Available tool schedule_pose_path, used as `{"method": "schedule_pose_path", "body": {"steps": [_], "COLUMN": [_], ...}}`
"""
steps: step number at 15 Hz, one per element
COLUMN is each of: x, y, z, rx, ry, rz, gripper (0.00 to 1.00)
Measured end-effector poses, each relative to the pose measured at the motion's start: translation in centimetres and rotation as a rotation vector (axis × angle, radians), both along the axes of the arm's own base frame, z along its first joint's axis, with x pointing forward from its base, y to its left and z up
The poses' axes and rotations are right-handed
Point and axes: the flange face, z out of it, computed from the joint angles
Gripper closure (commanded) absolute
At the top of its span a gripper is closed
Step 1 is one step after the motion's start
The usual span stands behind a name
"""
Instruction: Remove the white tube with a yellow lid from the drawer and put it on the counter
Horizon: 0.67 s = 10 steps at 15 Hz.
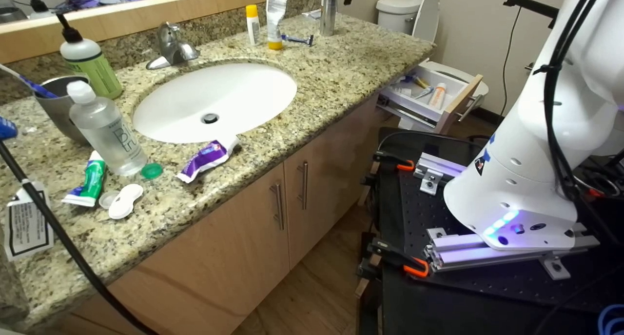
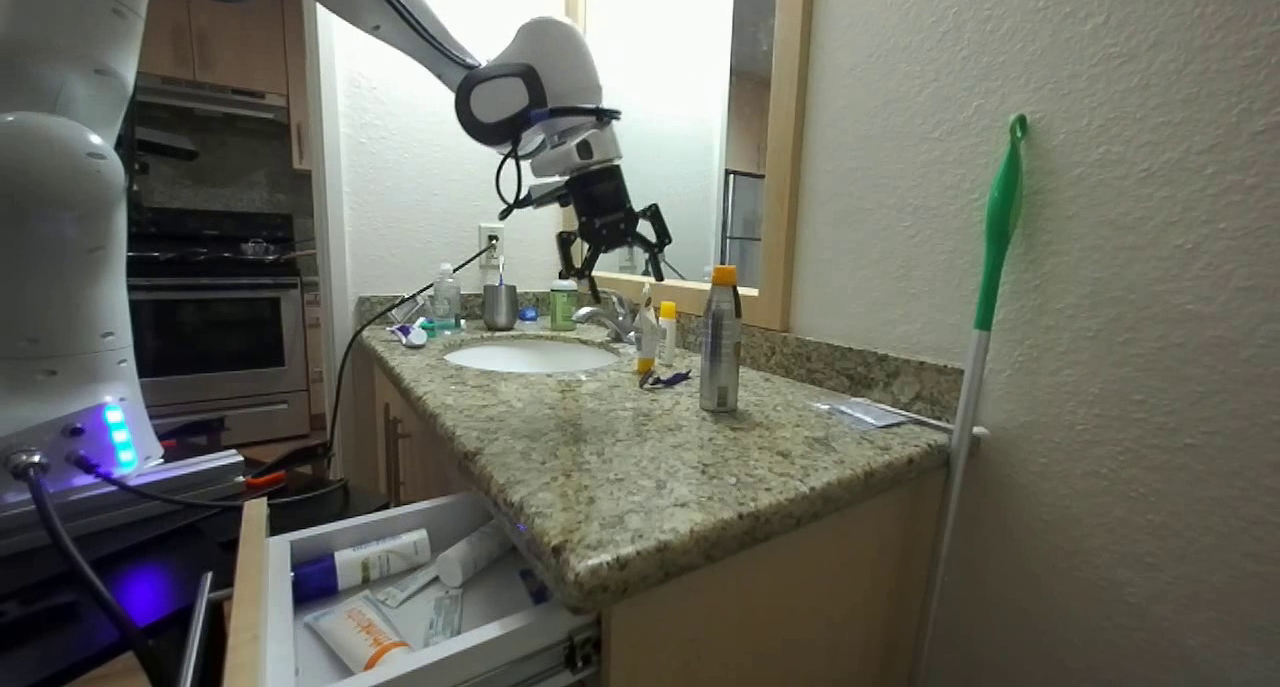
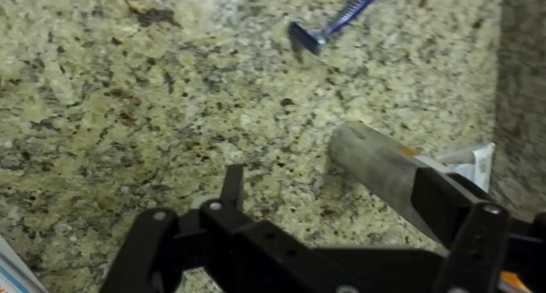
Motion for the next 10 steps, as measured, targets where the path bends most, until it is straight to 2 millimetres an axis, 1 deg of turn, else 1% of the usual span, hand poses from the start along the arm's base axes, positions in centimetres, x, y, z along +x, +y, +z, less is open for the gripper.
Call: {"method": "schedule_pose_path", "body": {"steps": [2, 3, 4, 5, 6, 8, 10], "x": [-0.1, -0.2, -0.2, -0.2, -0.1, 0.2, 0.1], "y": [3.0, 4.2, 5.1, 5.9, 6.4, 6.8, 6.9], "z": [-3.8, -5.1, -5.9, -6.2, -5.9, -4.2, -2.7], "rx": [-0.017, -0.03, -0.041, -0.035, -0.025, 0.003, 0.012], "ry": [0.059, 0.064, 0.057, 0.046, 0.023, -0.044, -0.079], "rz": [0.075, 0.094, 0.105, 0.106, 0.097, 0.07, 0.066], "gripper": [0.0, 0.0, 0.0, 0.0, 0.0, 0.0, 0.0]}}
